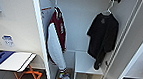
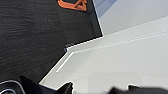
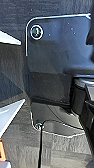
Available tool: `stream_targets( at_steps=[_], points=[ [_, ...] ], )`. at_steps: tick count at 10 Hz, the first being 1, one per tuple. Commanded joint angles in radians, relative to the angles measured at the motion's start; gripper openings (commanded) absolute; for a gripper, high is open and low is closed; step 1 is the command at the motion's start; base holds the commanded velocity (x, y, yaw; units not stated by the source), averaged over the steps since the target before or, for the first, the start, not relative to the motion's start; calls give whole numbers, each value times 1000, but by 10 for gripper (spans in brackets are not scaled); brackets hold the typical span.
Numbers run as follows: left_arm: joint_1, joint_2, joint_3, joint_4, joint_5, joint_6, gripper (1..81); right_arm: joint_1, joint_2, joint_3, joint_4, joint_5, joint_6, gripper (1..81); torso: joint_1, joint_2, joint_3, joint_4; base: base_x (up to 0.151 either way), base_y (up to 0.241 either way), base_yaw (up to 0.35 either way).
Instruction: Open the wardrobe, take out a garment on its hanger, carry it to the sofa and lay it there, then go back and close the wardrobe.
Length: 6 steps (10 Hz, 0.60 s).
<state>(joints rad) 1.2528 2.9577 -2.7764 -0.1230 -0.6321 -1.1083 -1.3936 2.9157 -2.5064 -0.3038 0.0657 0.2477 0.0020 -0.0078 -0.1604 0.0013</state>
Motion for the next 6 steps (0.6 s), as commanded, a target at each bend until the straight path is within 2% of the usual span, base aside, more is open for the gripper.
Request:
stream_targets(
  at_steps=[1,2,3,5,6],
  points=[
    [-11,-18,0,236,17,-7,811,50,4,8,-11,-46,-2,811,0,0,0,0,0,0,0],
    [-2,-28,9,364,72,-7,811,50,7,5,-12,-46,-2,811,0,0,0,0,0,0,0],
    [7,-40,36,551,164,-8,811,50,9,2,-11,-46,-2,811,0,0,0,0,0,0,0],
    [21,-63,107,721,216,-8,811,50,9,0,-12,-44,-2,811,0,0,0,0,0,0,0],
    [20,-67,132,747,218,-7,811,50,9,0,-12,-44,-2,811,0,0,0,0,0,0,0]
  ],
)
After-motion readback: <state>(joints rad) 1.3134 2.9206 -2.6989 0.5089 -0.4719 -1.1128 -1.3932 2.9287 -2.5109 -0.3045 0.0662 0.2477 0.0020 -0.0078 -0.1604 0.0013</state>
